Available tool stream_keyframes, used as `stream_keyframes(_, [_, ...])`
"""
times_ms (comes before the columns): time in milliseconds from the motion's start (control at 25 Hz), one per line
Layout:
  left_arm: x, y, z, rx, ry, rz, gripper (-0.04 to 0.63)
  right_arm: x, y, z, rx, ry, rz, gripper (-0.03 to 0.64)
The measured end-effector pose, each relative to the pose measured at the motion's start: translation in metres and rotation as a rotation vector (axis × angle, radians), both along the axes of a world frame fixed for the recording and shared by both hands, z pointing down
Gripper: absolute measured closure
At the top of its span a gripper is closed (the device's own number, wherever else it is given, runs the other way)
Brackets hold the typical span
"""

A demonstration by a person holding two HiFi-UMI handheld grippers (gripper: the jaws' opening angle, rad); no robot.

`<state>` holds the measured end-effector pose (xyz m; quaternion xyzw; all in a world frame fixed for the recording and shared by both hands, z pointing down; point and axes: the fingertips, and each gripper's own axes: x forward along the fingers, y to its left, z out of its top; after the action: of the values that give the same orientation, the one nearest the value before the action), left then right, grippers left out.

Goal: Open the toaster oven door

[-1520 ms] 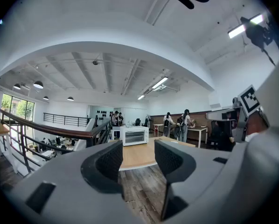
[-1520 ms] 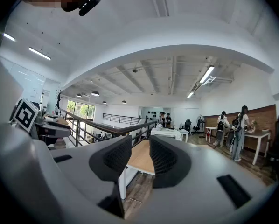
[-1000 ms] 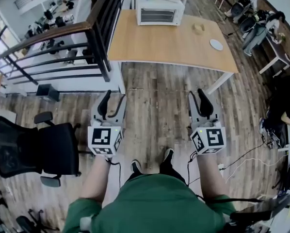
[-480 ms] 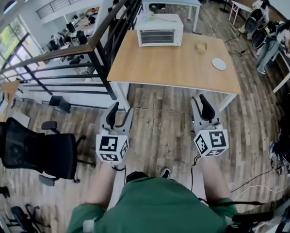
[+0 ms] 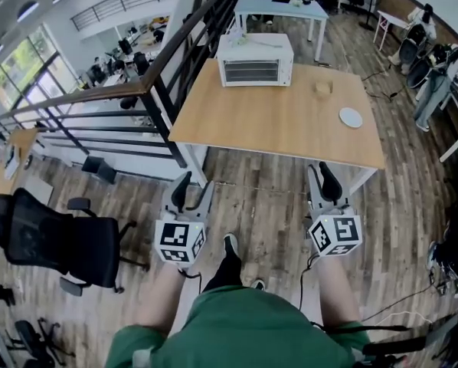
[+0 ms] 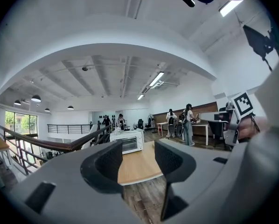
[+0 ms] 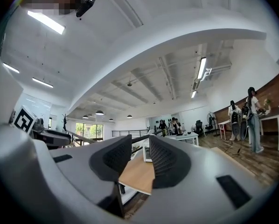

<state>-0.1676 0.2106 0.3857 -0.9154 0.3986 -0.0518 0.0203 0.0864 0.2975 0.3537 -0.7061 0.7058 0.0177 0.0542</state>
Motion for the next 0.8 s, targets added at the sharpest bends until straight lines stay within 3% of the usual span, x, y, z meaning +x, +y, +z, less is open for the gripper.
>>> stream_keyframes(360, [0.045, -0.093, 0.01, -0.017, 0.071, 0.014, 0.382, 0.054, -0.064, 0.0, -0.022, 0.04, 0.06, 0.485])
stream_keyframes(800, [0.06, -0.259, 0.022, -0.056, 0.107, 0.01, 0.382, 0.08, -0.222, 0.01, -0.065, -0.062, 0.048, 0.482])
